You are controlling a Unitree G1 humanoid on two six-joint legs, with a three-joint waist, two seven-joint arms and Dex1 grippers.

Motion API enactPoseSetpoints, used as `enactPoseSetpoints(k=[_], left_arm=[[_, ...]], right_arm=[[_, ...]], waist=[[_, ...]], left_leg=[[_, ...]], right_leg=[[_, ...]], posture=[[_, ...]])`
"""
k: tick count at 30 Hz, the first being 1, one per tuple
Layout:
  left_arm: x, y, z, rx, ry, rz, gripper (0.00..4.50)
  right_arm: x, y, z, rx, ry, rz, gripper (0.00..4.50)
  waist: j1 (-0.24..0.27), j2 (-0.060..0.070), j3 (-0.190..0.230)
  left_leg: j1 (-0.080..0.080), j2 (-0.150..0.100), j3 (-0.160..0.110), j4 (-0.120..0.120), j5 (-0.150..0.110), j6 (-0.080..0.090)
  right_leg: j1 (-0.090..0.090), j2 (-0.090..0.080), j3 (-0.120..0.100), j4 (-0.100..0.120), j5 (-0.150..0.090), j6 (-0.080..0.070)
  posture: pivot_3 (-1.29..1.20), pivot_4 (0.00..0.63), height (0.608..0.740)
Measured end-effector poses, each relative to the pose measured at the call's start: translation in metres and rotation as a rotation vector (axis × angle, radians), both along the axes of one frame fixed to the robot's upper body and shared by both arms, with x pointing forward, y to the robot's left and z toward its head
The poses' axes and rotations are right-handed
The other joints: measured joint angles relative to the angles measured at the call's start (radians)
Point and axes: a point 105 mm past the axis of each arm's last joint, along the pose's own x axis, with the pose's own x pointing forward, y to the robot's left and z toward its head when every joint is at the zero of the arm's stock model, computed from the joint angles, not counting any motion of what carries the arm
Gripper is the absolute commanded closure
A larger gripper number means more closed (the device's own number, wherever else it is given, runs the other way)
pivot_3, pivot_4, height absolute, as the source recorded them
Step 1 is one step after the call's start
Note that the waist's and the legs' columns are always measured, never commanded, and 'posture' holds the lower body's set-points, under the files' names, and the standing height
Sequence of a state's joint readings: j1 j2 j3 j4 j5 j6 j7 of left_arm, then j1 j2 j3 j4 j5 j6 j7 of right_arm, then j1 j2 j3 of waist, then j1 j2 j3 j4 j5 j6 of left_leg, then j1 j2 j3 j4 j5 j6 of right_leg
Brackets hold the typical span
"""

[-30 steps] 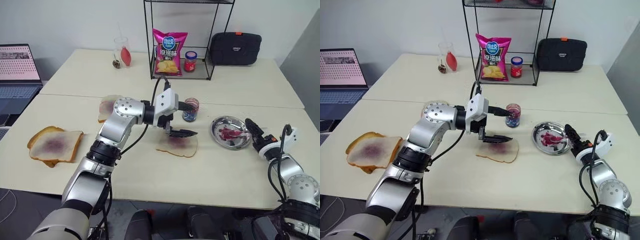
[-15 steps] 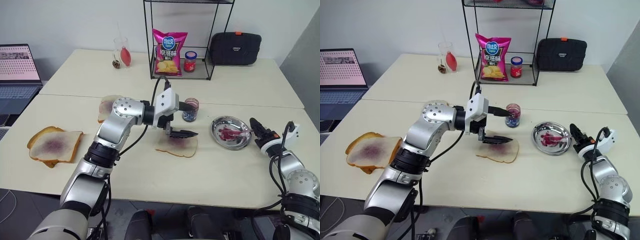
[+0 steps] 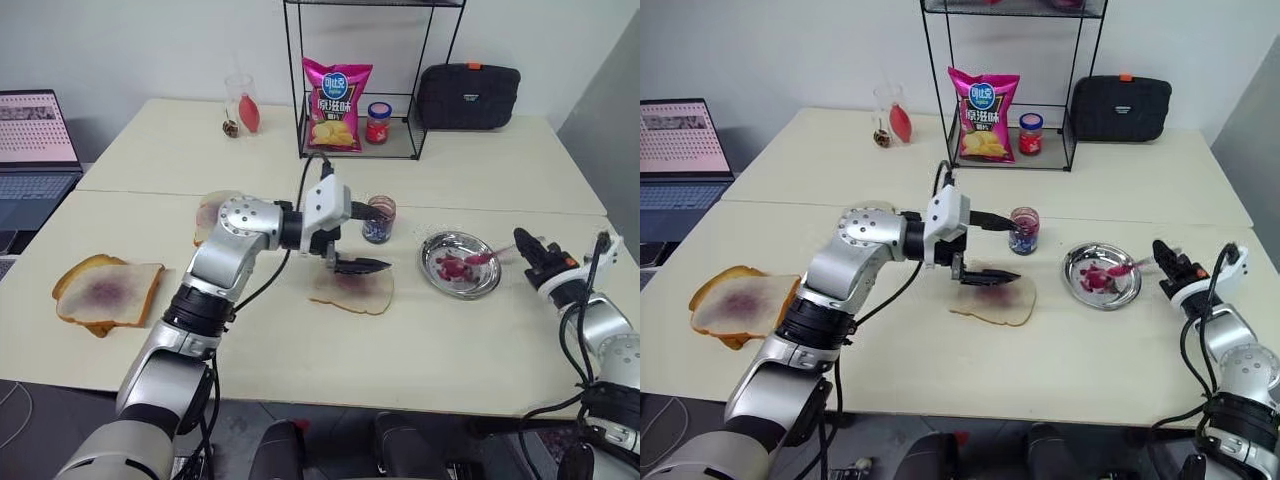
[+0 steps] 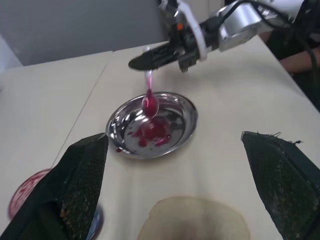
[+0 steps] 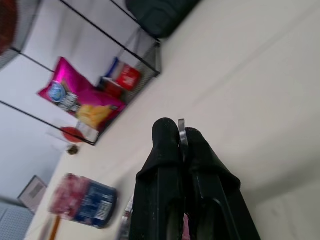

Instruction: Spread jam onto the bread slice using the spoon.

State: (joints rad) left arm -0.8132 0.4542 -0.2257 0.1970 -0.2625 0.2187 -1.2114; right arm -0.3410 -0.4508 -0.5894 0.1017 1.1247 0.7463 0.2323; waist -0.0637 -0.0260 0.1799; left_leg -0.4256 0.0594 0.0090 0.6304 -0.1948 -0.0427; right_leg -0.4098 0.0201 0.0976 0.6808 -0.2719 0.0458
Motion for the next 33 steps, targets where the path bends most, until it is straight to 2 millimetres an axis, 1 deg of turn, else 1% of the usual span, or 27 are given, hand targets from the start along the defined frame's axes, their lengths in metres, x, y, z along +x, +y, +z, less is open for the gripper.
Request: enactPoseSetpoints(k=[1,2,3,4,5,6,7,9,10,11,12,16,18,21,24,28,33], left_arm=[[0.002,0.005,0.0,0.002,-0.001,0.013,0.08],[0.005,0.014,0.004,-0.006,-0.004,0.039,0.08],[0.005,0.014,0.005,-0.008,-0.005,0.039,0.08],[0.005,0.014,0.006,-0.01,-0.007,0.035,0.08],[0.006,0.023,0.005,-0.005,0.0,0.057,0.08],[0.009,0.033,0.006,-0.007,0.013,0.094,0.08],[0.011,0.039,0.009,-0.018,0.021,0.118,0.08],[0.013,0.047,0.015,-0.044,0.03,0.15,0.08],[0.013,0.051,0.018,-0.047,0.036,0.163,0.08],[0.012,0.056,0.019,-0.049,0.039,0.178,0.08],[0.012,0.06,0.02,-0.051,0.042,0.191,0.08],[0.007,0.076,0.015,-0.056,0.073,0.256,0.08],[0.005,0.08,0.014,-0.059,0.085,0.279,0.08],[0.003,0.083,0.019,-0.076,0.083,0.297,0.08],[-0.002,0.085,0.021,-0.079,0.081,0.309,0.08],[-0.004,0.084,0.018,-0.077,0.095,0.32,0.08],[-0.006,0.083,0.019,-0.084,0.104,0.32,0.08]], right_arm=[[0.002,0.006,0.011,-0.011,-0.023,0.02,4.41],[0.011,0.026,0.038,-0.042,-0.085,0.089,4.41],[0.011,0.027,0.04,-0.046,-0.091,0.094,4.41],[0.011,0.035,0.052,-0.059,-0.128,0.122,4.41],[0.019,0.047,0.056,-0.056,-0.124,0.157,4.41],[0.03,0.062,0.069,-0.075,-0.14,0.198,4.41],[0.038,0.076,0.086,-0.104,-0.174,0.229,4.41],[0.048,0.101,0.118,-0.164,-0.253,0.293,4.41],[0.05,0.11,0.129,-0.18,-0.29,0.316,4.41],[0.053,0.114,0.134,-0.19,-0.307,0.328,4.41],[0.056,0.116,0.132,-0.192,-0.303,0.332,4.41],[0.077,0.127,0.093,-0.23,-0.193,0.361,4.41],[0.081,0.137,0.083,-0.269,-0.177,0.396,4.41],[0.083,0.146,0.083,-0.316,-0.198,0.428,4.41],[0.083,0.148,0.085,-0.377,-0.226,0.441,4.41],[0.084,0.152,0.073,-0.487,-0.225,0.469,4.41],[0.082,0.163,0.065,-0.618,-0.256,0.512,4.41]], waist=[[0.0,0.0,0.0],[-0.004,0.0,0.0],[-0.003,0.0,0.0],[0.005,0.0,0.0],[0.008,0.001,0.001],[-0.002,0.005,0.004],[-0.011,0.007,0.005],[-0.017,0.007,0.005],[-0.017,0.007,0.005],[-0.015,0.006,0.004],[-0.009,0.006,0.004],[0.001,0.006,0.004],[0.004,0.006,0.004],[0.009,0.006,0.004],[0.009,0.006,0.004],[0.007,0.006,0.004],[0.007,0.006,0.004]], left_leg=[[0.0,0.0,0.0,0.0,0.0,0.0],[0.0,0.0,0.0,0.0,0.0,0.0],[0.0,0.0,0.0,0.0,0.0,0.0],[0.0,0.001,-0.001,0.0,0.0,0.0],[-0.002,0.001,0.0,0.0,0.0,0.0],[-0.004,0.001,0.004,0.0,0.0,0.0],[-0.006,0.0,0.005,0.001,0.001,0.001],[-0.007,0.001,0.003,0.001,0.001,0.002],[-0.007,0.002,0.001,0.0,0.001,0.002],[-0.007,0.003,0.0,-0.001,0.001,0.002],[-0.007,0.003,-0.002,-0.002,0.001,0.002],[-0.01,0.002,0.001,-0.002,0.001,0.002],[-0.011,0.002,0.002,-0.002,0.001,0.002],[-0.011,0.002,0.001,-0.002,0.001,0.002],[-0.01,0.002,0.001,-0.001,0.001,0.002],[-0.01,0.002,0.001,-0.001,0.001,0.002],[-0.009,0.002,0.001,-0.001,0.001,0.002]], right_leg=[[0.0,0.0,0.0,0.0,0.0,0.0],[0.0,0.0,0.0,0.0,0.0,0.0],[0.0,0.001,0.0,0.0,0.0,0.0],[0.0,0.001,-0.001,-0.001,0.0,0.0],[-0.001,0.001,-0.001,-0.001,0.0,0.0],[-0.005,0.0,0.003,0.0,0.001,0.0],[-0.009,0.0,0.005,0.001,0.003,0.001],[-0.009,0.001,0.002,0.001,0.003,0.001],[-0.009,0.002,0.0,0.001,0.002,0.0],[-0.009,0.002,-0.002,0.001,0.001,-0.001],[-0.009,0.002,-0.003,0.001,0.001,-0.002],[-0.011,0.002,-0.001,0.0,0.004,-0.006],[-0.012,0.001,-0.001,0.0,0.004,-0.007],[-0.012,0.001,-0.002,0.0,0.004,-0.007],[-0.011,0.001,-0.002,0.0,0.004,-0.007],[-0.011,0.001,-0.002,0.001,0.004,-0.007],[-0.011,0.002,-0.002,0.001,0.004,-0.007]], posture=[[0.0,0.15,0.74],[0.0,0.15,0.74],[0.0,0.15,0.74],[0.0,0.15,0.74],[0.0,0.15,0.74],[0.0,0.15,0.74],[0.0,0.15,0.74],[0.0,0.15,0.74],[0.0,0.15,0.74],[0.0,0.15,0.74],[0.0,0.15,0.74],[0.0,0.15,0.74],[0.0,0.15,0.74],[0.0,0.15,0.74],[0.0,0.15,0.74],[0.0,0.15,0.74],[0.0,0.15,0.74]])
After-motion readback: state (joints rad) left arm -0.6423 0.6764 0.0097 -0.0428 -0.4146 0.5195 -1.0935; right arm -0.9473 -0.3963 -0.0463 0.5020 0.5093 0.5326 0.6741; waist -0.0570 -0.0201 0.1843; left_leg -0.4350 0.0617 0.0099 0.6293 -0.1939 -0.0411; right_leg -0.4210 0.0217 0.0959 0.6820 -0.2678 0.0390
